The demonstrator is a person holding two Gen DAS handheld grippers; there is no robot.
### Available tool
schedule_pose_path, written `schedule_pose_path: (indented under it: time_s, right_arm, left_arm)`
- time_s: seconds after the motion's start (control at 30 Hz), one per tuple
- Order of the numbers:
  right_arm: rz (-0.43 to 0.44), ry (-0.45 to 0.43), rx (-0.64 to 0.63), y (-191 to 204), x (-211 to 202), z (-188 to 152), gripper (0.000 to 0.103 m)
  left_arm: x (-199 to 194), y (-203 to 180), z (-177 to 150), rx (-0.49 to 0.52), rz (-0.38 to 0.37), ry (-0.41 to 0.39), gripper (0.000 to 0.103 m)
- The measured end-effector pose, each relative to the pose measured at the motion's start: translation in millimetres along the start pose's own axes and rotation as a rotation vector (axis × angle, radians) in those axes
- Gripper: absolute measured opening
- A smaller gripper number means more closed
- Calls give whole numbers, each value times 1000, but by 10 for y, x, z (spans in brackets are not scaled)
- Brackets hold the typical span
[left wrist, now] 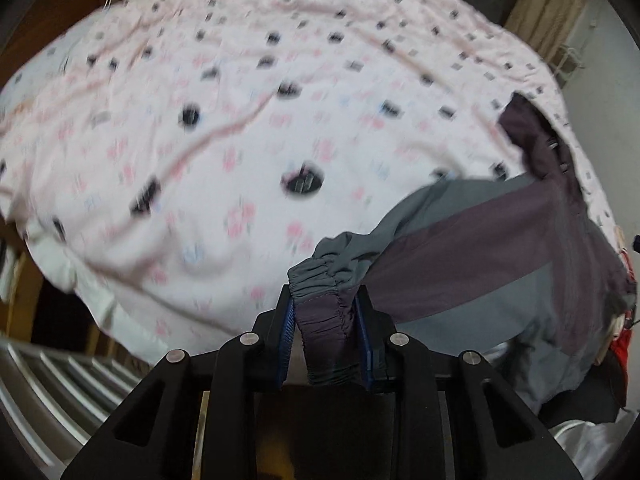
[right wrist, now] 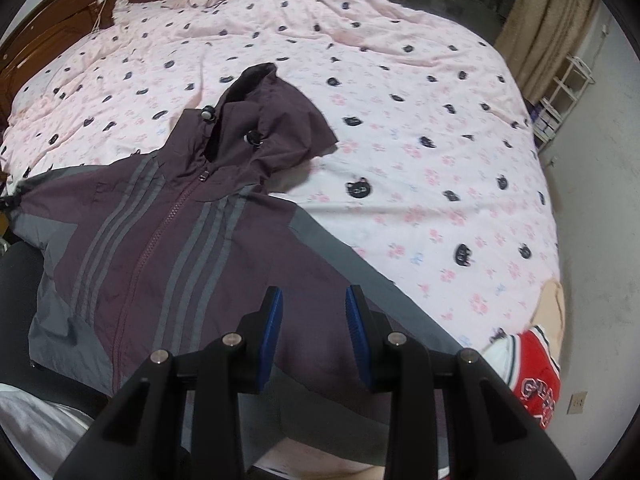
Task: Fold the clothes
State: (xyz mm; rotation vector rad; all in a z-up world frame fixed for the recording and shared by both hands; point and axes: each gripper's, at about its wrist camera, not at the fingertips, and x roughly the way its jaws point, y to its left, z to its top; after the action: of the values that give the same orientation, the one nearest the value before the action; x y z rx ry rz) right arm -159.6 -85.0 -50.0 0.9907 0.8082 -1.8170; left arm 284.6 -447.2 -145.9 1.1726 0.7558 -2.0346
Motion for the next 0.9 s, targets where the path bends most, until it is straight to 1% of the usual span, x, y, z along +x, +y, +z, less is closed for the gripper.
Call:
schedule_pose_path:
  time_s: [0.07,0.13,0.17,0.2,0.23,0.3,0.33,0.4,0.43,0.47,0.5,0.53,0.67,0.73,0.77,0.9]
  right_arm:
    - [7,7,-8,44,57,21,34]
    - [9,11,-9,61,99,43,34]
    - [10,8,-7,56,101,45,34]
    - [12,6,-4,51,103,48,34]
    - [13,3,-1,45,105,51,34]
    - [9,-10,3,32,102,59,36]
    - [8,-17,8,22,102,67,38]
    - [12,-42,30,-12,114,103,50]
    - [15,-54,42,-27,123,126,52]
    - [21,-68,56,-36,141,167,54]
    - [28,-77,67,-38,171,219,54]
    - [34,-87,78,-32,202,277,54]
    - [33,-144,95,122,363,648,56]
    - [25,-175,113,215,467,874,60]
    - [21,-190,122,262,518,986,62]
    - [-3,-217,184,379,783,1407,65]
  left_arm:
    - [46,-31,-3,-8,38,10,28]
    - [88,-62,-4,-16,77,19,35]
    - [19,-64,32,-28,112,-3,38]
    - [-49,-65,68,-40,147,-24,44]
    - [-119,-66,105,-52,183,-46,48]
    - [-343,-62,223,-92,260,-114,52]
    - [-466,-91,293,-103,285,-163,55]
    - [-709,-150,433,-123,332,-261,56]
    - [-776,-210,521,-115,308,-297,58]
    - [-774,-337,624,-91,272,-312,61]
    - [-771,-465,727,-67,235,-326,65]
    - [-765,-595,830,-43,199,-341,66]
    - [-466,-1424,1211,112,68,-353,66]
    - [-292,-1800,1356,163,18,-354,66]
    - [-175,-1986,1442,180,-14,-340,66]
    - [274,-2523,1766,206,-86,-284,66]
